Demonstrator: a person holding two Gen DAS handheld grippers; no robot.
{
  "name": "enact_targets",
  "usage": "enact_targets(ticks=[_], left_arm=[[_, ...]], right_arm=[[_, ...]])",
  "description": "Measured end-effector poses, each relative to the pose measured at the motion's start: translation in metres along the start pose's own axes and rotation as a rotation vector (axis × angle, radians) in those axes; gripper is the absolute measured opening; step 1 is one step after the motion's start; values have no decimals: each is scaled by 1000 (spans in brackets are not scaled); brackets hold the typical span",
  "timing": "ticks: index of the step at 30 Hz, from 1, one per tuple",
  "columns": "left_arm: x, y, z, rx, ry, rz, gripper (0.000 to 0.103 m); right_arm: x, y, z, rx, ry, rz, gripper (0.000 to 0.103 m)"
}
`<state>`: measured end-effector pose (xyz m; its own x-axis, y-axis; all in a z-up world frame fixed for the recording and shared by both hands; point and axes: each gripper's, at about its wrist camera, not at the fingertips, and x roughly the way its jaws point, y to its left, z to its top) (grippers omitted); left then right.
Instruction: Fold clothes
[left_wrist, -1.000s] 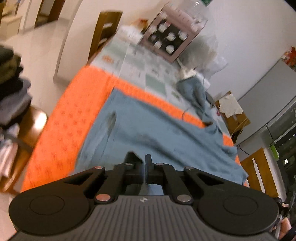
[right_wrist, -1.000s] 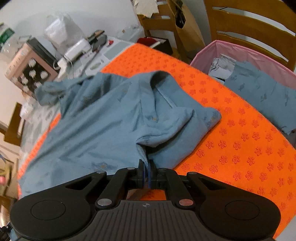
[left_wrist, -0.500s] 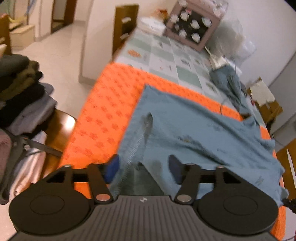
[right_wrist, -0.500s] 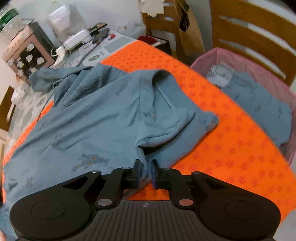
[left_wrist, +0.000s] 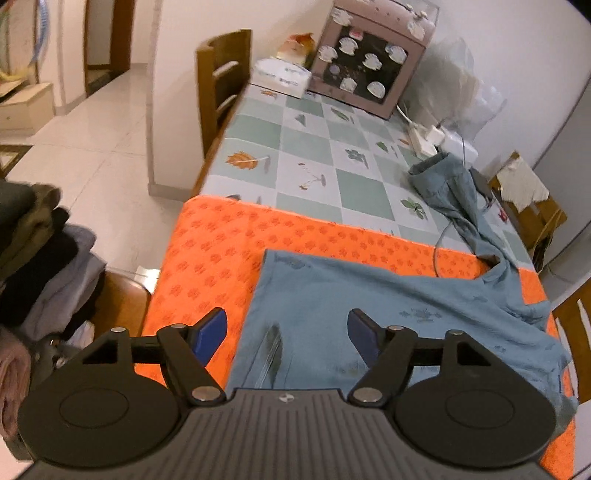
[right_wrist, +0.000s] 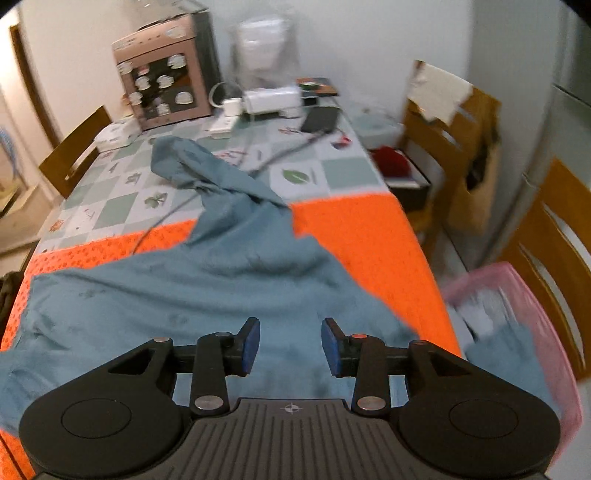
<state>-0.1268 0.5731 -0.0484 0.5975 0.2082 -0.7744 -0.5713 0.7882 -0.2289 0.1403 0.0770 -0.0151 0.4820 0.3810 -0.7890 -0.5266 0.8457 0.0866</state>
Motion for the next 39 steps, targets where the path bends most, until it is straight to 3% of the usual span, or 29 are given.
enact_targets(ticks=[6, 10, 14, 17, 19, 20, 27, 30, 31, 39], left_arm=[[61, -3, 19, 43, 49, 66, 77], [95, 0, 31, 18, 79, 89, 76], [117, -6, 41, 32, 85, 95, 71], [130, -12, 44, 52, 92, 87, 53], [133, -16, 43, 77, 77, 97, 16], [133, -18, 42, 93, 72, 93, 3], [131, -13, 41, 43, 75, 82, 7], [131, -13, 41, 39, 70, 75, 8], [130, -13, 41, 41, 64, 69, 5], [96, -15, 47, 32, -6, 22, 3]], right_arm=[[72, -1, 53, -60, 29, 52, 40], [130, -2, 81, -91, 55, 48, 41], [183, -6, 100, -94, 87, 49, 47], [214, -6, 109, -97, 104, 58, 48], [228, -4, 113, -102, 111, 58, 48], [234, -4, 114, -98, 116, 60, 47], [253, 3, 118, -109, 121, 84, 46], [254, 3, 120, -115, 110, 61, 23], [254, 2, 120, -114, 113, 60, 2], [203, 1, 135, -95, 33, 121, 3]])
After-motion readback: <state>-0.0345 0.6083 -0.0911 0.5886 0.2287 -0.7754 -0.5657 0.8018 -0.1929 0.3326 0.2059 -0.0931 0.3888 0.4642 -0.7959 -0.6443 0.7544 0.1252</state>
